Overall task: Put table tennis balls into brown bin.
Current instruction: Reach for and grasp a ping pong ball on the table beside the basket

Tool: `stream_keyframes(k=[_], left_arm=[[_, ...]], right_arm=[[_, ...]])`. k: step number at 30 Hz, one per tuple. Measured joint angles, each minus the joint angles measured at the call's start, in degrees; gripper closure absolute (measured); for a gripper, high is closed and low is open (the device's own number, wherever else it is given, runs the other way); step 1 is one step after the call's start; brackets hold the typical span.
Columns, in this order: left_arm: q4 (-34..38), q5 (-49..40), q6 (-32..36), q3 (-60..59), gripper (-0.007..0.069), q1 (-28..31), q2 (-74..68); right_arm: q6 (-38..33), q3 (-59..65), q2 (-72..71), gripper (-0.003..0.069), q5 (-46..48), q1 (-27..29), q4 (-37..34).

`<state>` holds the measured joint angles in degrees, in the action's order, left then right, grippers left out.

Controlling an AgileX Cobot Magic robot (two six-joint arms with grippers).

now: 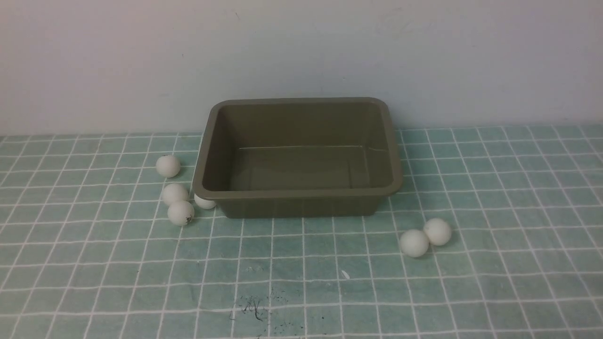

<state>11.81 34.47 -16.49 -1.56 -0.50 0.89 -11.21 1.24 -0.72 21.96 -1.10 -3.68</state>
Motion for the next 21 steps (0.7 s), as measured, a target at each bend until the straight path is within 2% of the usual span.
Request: stream_keyframes(k=[2,4,5,6,7,8,12,13,15,17,19,21], left_arm=[[0.0,1.0,-1.8,1.9,0.0629,0.0,-0.1],[-0.7,-3.8,-3.5,6.7,0.0629,0.0,-1.9],[-2.1,-11.8,-4.7,11.9,0.0629,0.0,-4.9],[-2.6,-14.7,-4.9,13.6,0.0629,0.0,-5.5],[-4.9,-27.8,-6.1,20.6,0.0629,0.0,-11.7],[-5.9,-36.7,-6.4,25.2,0.0629,0.0,-16.0],[-7.0,-68.0,-3.2,41.0,0.0629,0.0,-35.2],[-7.0,-68.0,-2.7,41.0,0.0629,0.0,-36.3],[-6.5,-78.5,2.0,46.5,0.0629,0.0,-47.7],[-5.3,-83.4,6.9,49.7,0.0629,0.0,-57.3],[-3.3,-85.3,12.2,52.7,0.0629,0.0,-67.0],[-2.1,-85.3,14.4,54.0,0.0629,0.0,-71.8]], right_arm=[[0.1,0.0,0.0,0.0672,-0.3,0.0,-0.2],[0.9,0.2,0.0,0.0672,-2.3,0.0,-2.5],[2.8,0.4,0.0,0.0672,-4.3,0.0,-5.8],[3.5,0.4,0.0,0.0672,-5.0,0.0,-7.2],[6.9,0.4,0.0,0.0672,-9.6,0.0,-14.5],[9.2,0.4,0.0,0.0672,-12.0,0.0,-19.1],[15.3,0.4,0.0,0.0672,-19.3,0.0,-35.5],[15.3,0.4,0.0,0.0672,-19.9,0.0,-36.8],[15.4,0.4,0.0,0.0672,-22.7,0.0,-42.1],[15.4,0.4,0.0,0.0672,-24.8,0.0,-46.5],[14.7,0.4,0.0,0.0672,-24.8,0.0,-49.0],[13.4,0.0,0.0,0.0672,-22.4,0.0,-49.1]])
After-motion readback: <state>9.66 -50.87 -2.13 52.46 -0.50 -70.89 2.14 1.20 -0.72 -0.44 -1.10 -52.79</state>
